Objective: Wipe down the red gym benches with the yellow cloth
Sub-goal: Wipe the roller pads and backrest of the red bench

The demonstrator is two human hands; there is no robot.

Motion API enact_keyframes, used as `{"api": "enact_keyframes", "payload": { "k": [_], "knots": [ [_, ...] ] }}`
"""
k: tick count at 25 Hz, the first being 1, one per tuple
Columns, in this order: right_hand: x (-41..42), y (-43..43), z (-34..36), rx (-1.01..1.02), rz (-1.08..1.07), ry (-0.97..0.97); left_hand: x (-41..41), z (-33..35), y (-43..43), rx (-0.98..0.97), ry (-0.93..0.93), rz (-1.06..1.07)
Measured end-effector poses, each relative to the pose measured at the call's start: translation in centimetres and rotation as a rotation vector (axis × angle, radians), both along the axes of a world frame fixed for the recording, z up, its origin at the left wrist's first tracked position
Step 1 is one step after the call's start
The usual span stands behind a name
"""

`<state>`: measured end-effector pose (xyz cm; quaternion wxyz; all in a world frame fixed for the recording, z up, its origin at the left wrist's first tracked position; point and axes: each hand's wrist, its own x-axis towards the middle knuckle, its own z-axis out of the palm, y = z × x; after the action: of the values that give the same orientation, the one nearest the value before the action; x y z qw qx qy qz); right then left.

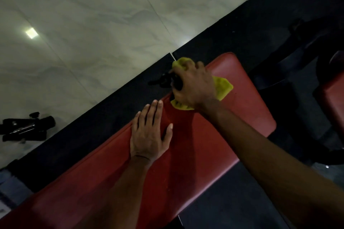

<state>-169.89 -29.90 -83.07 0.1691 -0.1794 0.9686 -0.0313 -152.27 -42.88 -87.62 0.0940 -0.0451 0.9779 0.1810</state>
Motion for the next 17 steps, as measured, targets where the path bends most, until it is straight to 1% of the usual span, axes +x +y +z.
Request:
{"api": "enact_keyframes", "payload": {
  "k": [1, 2, 4, 6, 9, 11, 12, 13, 15, 17],
  "knots": [
    [0.3, -0.3, 0.0, -0.005, 0.084, -0.021, 0.0, 0.0, 0.0, 0.0, -0.001, 0.001],
    [0.0, 0.0, 0.2, -0.015, 0.124, -0.038, 0.0, 0.0, 0.0, 0.003, -0.001, 0.001],
    [-1.8, 1.6, 0.1, -0.005, 0.109, -0.059, 0.0, 0.0, 0.0, 0.015, 0.01, 0.004],
    [-3.9, 4.3, 0.1, 0.027, 0.016, -0.017, 0.0, 0.0, 0.0, 0.016, 0.021, 0.004],
    [-5.3, 8.3, 0.4, -0.04, -0.235, 0.102, -0.1, 0.1, 0.0, 0.014, 0.026, 0.007],
    [-3.8, 8.0, 0.0, -0.047, -0.335, 0.164, -0.1, 0.1, 0.1, 0.013, 0.022, 0.008],
    [-2.8, 7.1, -0.1, -0.044, -0.353, 0.181, -0.1, 0.2, 0.1, 0.011, 0.019, 0.008],
    [-2.0, 6.2, -0.3, -0.043, -0.338, 0.19, -0.1, 0.2, 0.1, 0.011, 0.019, 0.008],
    [-1.6, 5.6, -0.4, -0.052, -0.236, 0.18, -0.1, 0.2, 0.1, 0.012, 0.019, 0.01],
    [-3.0, 7.0, -0.4, -0.084, -0.155, 0.142, -0.1, 0.2, 0.1, 0.008, 0.023, 0.015]
  ]
}}
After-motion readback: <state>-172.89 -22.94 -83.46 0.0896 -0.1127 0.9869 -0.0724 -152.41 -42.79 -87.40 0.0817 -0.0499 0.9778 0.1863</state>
